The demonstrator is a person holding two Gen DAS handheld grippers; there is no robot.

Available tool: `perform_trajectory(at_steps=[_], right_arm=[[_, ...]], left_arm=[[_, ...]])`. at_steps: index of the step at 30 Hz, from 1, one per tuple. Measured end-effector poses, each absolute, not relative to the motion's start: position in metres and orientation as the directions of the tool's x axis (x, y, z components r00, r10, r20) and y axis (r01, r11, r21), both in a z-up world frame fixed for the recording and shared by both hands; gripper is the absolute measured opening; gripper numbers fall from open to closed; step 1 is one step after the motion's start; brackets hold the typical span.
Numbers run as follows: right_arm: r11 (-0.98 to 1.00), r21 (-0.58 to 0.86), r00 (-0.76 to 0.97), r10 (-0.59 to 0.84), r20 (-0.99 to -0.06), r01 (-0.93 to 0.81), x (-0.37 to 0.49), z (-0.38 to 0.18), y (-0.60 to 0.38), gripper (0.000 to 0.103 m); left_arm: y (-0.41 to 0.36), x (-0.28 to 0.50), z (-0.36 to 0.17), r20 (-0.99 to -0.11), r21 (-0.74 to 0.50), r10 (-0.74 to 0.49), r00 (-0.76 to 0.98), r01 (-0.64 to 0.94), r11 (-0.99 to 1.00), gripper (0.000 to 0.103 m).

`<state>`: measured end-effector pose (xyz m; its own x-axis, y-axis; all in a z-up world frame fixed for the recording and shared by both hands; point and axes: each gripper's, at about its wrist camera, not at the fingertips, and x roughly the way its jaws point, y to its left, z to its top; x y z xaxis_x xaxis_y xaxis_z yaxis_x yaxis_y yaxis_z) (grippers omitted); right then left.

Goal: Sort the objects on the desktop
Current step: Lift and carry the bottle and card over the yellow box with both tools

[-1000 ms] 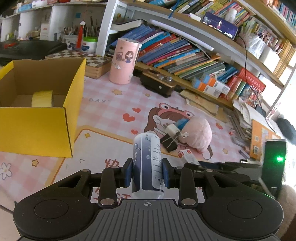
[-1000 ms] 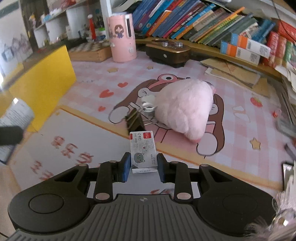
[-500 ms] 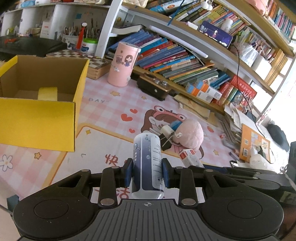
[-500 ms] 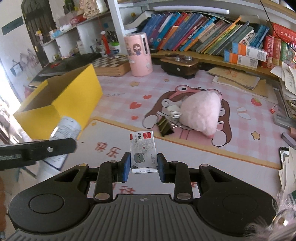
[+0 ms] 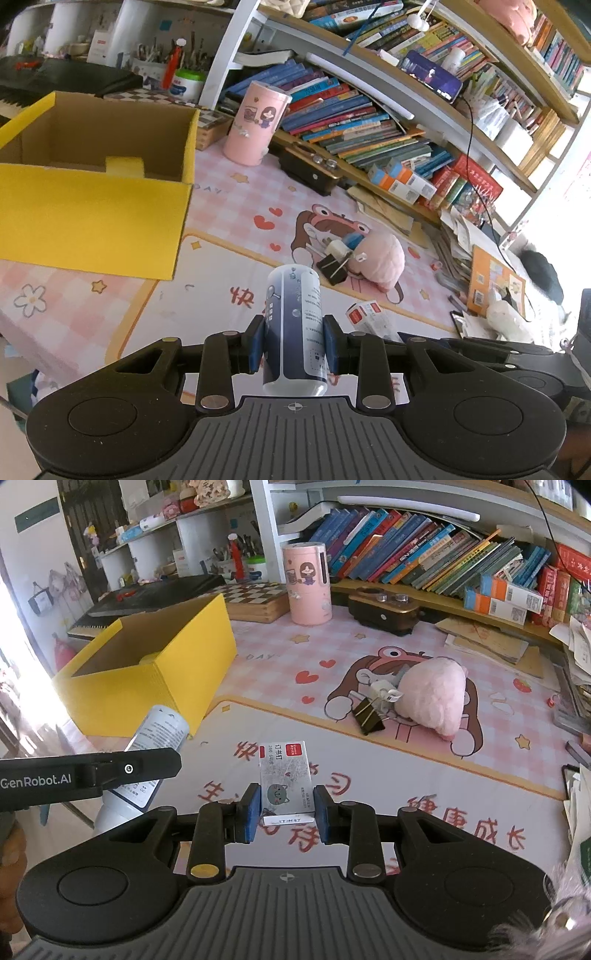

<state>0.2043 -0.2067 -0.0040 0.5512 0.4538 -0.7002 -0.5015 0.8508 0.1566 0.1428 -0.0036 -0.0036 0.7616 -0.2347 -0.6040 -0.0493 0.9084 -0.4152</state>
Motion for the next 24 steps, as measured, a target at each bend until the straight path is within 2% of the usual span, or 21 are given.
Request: perform_trajectory(at_steps=[24], right_arm=[[0.864, 0.148, 0.552, 0.43, -0.714, -0.481, 0.104, -0.003, -0.13, 0.028]], left_arm=[[0.071, 0.059, -0.004, -0.61, -0.439, -0.286, 0.739, -0.015, 0.898, 0.031]])
